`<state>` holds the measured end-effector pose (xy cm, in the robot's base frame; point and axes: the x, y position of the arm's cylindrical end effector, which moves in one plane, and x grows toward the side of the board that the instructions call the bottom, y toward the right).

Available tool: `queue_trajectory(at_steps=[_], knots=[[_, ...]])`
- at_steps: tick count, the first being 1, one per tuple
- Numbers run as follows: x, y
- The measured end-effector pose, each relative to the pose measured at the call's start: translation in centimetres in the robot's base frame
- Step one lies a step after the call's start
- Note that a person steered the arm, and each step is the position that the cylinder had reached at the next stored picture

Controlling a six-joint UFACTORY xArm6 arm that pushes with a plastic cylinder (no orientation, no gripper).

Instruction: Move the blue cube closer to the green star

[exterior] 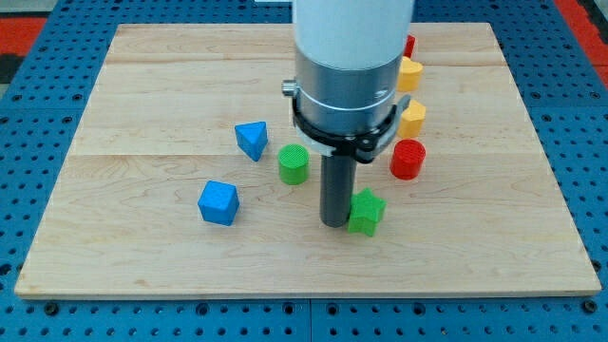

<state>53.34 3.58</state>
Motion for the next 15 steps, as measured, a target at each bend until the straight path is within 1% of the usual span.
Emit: queue_trajectory(at_steps=[2, 4, 6, 7, 8, 10, 11, 12, 15], knots=[[0.0, 3.6], [-3.4, -2.1], [-4.8, -8.8], [-5.0, -14.3], [-4.0, -16.3], [-1.1, -14.4], [0.8, -14.9], [1.7, -14.4], [1.8, -4.9]])
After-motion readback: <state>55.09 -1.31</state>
